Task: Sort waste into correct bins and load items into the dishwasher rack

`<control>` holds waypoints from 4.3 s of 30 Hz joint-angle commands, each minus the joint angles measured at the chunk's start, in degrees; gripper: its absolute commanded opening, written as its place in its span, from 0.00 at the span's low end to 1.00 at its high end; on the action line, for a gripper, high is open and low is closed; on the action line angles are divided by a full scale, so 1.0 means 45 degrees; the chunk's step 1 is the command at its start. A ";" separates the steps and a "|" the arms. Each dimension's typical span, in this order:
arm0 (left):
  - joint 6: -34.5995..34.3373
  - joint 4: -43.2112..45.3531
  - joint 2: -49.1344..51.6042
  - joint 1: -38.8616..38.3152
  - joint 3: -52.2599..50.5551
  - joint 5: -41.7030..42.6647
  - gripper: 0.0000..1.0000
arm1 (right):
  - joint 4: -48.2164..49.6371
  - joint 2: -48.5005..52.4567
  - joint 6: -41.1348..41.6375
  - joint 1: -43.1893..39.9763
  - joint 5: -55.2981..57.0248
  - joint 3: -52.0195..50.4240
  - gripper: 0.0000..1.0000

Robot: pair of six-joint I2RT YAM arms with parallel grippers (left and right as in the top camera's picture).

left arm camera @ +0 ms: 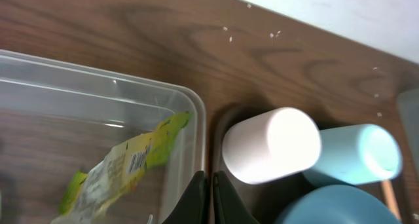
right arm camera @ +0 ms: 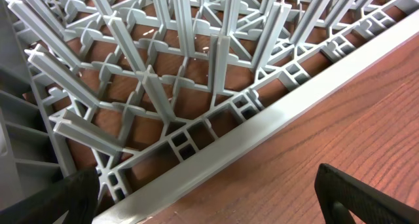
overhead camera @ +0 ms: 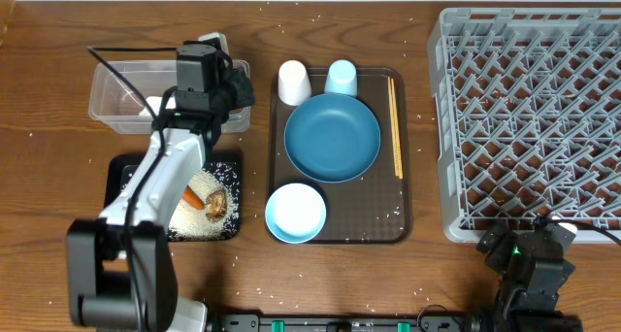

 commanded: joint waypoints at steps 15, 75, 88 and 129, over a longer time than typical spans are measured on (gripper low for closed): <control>0.0267 0.0092 0.1132 0.1103 0.0015 -0.3740 0.06 | -0.0010 -0.0019 -0.0146 -0.0083 0.0126 0.0141 0.99; -0.0719 -1.1798 -0.6373 0.1477 0.0000 -0.2841 0.98 | -0.0010 -0.0019 -0.0146 -0.0083 0.0131 0.0141 0.99; -0.0719 -1.1798 -0.6373 0.1481 0.0000 -0.2841 0.98 | -0.0010 -0.0019 -0.0146 -0.0083 0.0131 0.0141 0.99; -0.0724 -1.1798 -0.6373 0.1477 0.0000 -0.2841 0.98 | 0.2778 -0.0019 0.8247 -0.0083 -1.2672 0.0141 0.99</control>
